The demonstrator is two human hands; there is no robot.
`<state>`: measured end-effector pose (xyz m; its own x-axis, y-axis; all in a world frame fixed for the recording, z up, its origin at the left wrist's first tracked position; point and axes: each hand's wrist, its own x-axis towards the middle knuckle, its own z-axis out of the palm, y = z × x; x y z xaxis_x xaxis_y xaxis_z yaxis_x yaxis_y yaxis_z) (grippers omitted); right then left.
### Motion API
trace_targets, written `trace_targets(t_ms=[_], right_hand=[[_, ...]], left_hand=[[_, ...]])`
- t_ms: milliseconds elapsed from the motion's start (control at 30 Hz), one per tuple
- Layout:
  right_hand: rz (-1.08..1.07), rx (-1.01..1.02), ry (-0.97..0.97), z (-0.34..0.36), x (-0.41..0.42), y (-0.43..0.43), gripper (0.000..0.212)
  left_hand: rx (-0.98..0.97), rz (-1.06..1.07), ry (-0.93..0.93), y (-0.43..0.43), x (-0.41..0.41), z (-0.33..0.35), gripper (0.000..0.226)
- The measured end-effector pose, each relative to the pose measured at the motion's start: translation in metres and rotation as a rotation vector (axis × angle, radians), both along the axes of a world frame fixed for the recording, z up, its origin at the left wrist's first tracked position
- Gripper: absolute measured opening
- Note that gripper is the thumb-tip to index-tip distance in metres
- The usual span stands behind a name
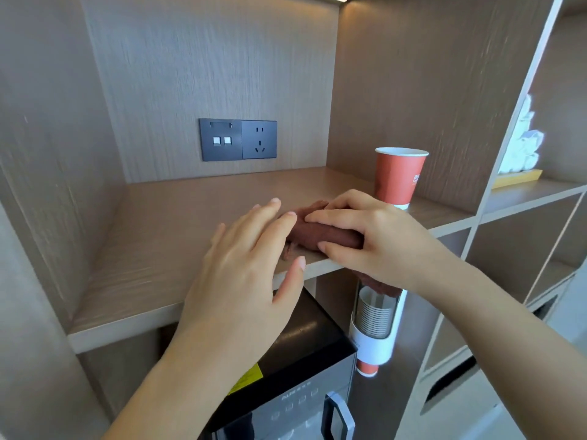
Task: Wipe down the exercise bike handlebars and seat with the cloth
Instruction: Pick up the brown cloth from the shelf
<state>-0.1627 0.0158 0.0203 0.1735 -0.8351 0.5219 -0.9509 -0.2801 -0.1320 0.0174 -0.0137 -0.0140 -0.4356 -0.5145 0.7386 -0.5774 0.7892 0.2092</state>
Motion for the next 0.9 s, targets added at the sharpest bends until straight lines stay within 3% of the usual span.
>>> trace_targets(t_ms=[133,367,633,900], right_hand=[[-0.023,-0.101,0.008,-0.012,0.007,0.029,0.038],[-0.154,-0.216,-0.092,-0.062,0.016,0.086,0.038],[-0.426,-0.077,-0.155,-0.141,0.020,0.149,0.038],[-0.725,-0.098,-0.215,-0.188,0.010,0.231,0.037]], left_hand=[[0.071,-0.224,0.114,0.007,0.002,-0.015,0.045],[-0.122,-0.304,0.054,0.031,0.008,-0.062,0.037],[0.075,-0.407,-0.124,0.063,-0.004,-0.114,0.039],[0.150,-0.642,-0.225,0.109,-0.060,-0.154,0.037]])
